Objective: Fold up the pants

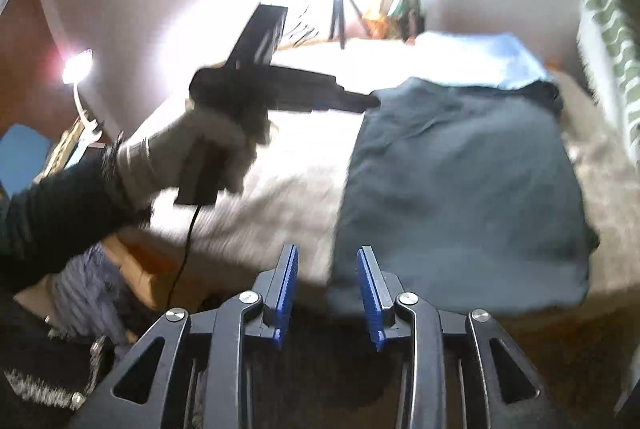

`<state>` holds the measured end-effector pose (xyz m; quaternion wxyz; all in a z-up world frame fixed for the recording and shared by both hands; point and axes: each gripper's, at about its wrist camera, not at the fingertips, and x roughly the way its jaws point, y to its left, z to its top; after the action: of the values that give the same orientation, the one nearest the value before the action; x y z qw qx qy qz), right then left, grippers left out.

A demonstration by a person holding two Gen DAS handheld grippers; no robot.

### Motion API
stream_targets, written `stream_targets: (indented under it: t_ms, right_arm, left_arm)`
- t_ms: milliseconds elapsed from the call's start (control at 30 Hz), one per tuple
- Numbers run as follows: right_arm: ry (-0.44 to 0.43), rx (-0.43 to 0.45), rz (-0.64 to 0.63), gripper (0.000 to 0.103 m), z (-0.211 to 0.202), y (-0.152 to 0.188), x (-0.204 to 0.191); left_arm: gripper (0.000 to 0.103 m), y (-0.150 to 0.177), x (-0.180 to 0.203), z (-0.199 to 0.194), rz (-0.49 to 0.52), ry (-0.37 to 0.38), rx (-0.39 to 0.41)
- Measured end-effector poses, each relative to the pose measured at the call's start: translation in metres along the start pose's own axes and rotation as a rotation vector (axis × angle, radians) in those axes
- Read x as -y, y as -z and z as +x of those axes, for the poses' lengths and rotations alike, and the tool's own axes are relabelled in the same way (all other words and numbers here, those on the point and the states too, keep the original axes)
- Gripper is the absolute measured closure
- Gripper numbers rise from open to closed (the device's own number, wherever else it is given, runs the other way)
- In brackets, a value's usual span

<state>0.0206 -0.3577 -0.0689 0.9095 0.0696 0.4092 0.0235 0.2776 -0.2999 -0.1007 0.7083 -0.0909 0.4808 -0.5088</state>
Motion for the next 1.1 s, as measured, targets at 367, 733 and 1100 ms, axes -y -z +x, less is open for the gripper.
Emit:
stream_targets:
  t_ms: [367, 733, 1100]
  right_arm:
    - [-0.029, -0.186, 0.103, 0.071, 0.034, 0.035, 0.042]
    - [0.058, 0.029, 0.107, 0.006, -0.023, -0.023, 0.125]
    - [-0.071, -0.125, 0.290, 0.003, 0.063, -0.037, 0.230]
  left_arm:
    - [0.069, -0.008, -0.031, -0.008, -0.085, -0.145, 0.063]
    - [0.044, 0.028, 0.005, -0.024, -0.148, 0.087, 0.003]
    - [0.044, 0.040, 0.006, 0.002, -0.188, 0.092, -0.079]
